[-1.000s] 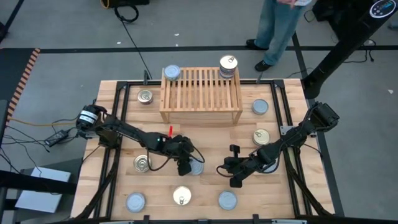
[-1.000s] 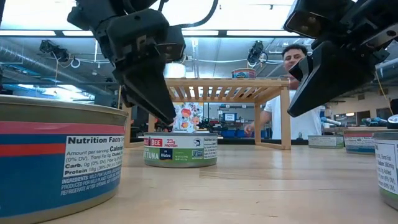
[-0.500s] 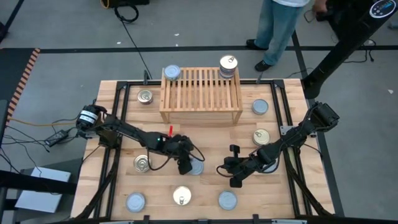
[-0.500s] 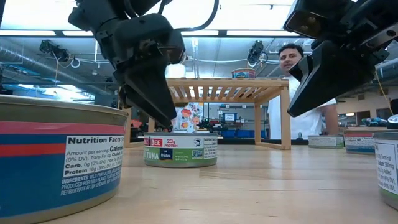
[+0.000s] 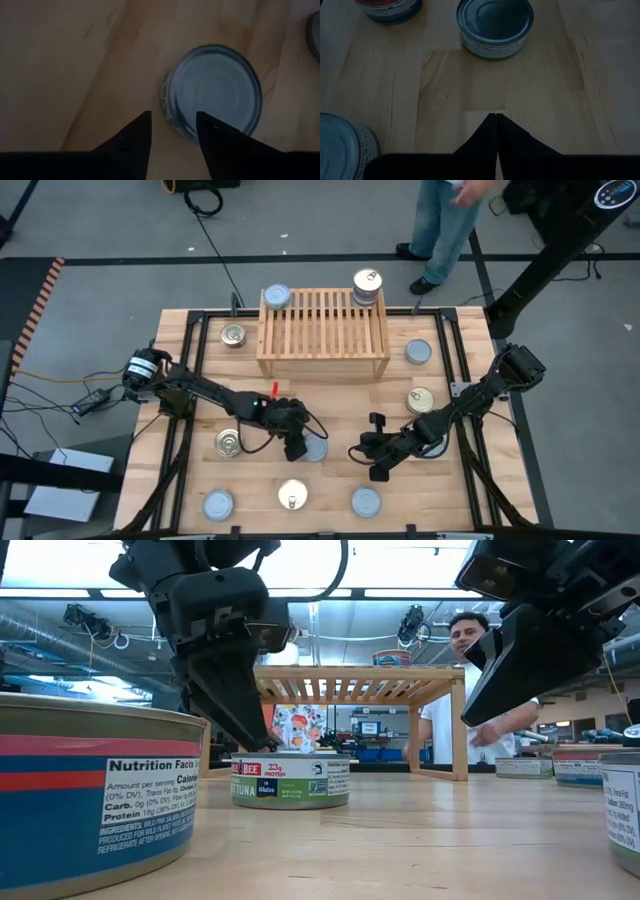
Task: Stack canned seafood by type on shelf
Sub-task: Stack the green tuna can on top of the other green tuna can on the shelf
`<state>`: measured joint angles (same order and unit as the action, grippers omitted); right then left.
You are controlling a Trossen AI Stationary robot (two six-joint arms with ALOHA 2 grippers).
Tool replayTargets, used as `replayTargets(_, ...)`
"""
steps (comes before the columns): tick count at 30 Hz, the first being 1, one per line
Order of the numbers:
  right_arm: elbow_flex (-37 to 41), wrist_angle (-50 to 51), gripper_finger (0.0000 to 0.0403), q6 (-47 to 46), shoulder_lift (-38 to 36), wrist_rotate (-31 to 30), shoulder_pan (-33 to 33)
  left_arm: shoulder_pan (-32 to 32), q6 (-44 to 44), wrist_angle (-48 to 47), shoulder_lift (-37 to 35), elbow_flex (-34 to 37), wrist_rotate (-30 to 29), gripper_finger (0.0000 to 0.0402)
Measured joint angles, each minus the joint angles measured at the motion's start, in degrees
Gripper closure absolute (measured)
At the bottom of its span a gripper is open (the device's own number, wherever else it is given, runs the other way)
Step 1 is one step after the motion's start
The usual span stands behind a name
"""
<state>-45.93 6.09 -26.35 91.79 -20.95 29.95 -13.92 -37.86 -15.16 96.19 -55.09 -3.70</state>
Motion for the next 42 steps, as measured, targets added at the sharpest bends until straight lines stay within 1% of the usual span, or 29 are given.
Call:
replayTargets(3, 0.0, 0.0, 0.0384, 0.0, 0.0, 0.0, 0.0, 0.3, -0.5, 0.5, 0.8, 0.0, 1.9, 0.0244)
replayTargets(11, 0.0, -0.1, 0.0395, 0.5, 0.0, 0.0, 0.0, 0.5, -0.8, 2.4, 3.5, -0.2, 2.5, 0.0244)
replayTargets(16, 0.0, -0.1, 0.0386, 0.6, 0.0, 0.0, 0.0, 0.5, -0.6, 2.4, 3.5, -0.2, 2.6, 0.0253)
replayTargets(19, 0.0, -0.1, 0.0383, 0.6, 0.0, 0.0, 0.0, 0.5, -0.5, 2.5, 3.5, -0.2, 3.4, 0.0275)
replayTargets(27, 0.0, -0.1, 0.0395, 0.6, 0.0, 0.0, 0.0, 0.5, 2.4, 2.3, 3.5, -0.3, 4.9, 0.0355)
replayTargets(31, 0.0, -0.1, 0.0387, 0.5, 0.0, 0.0, 0.0, 0.5, 6.1, -1.5, 3.7, -2.8, 4.8, 0.0385)
replayTargets(34, 0.0, -0.1, 0.0383, 0.4, 0.0, 0.0, 0.0, 0.5, 10.3, -6.3, 3.9, -5.8, 2.9, 0.0397)
replayTargets(40, 0.0, -0.1, 0.0393, 0.5, 0.0, 0.0, 0.0, 0.3, 19.3, -14.7, 3.8, -11.8, -4.7, 0.0399)
replayTargets(42, 0.0, -0.1, 0.0394, 0.5, 0.0, 0.0, 0.0, 0.2, 21.0, -15.7, 3.8, -13.4, -6.1, 0.04)
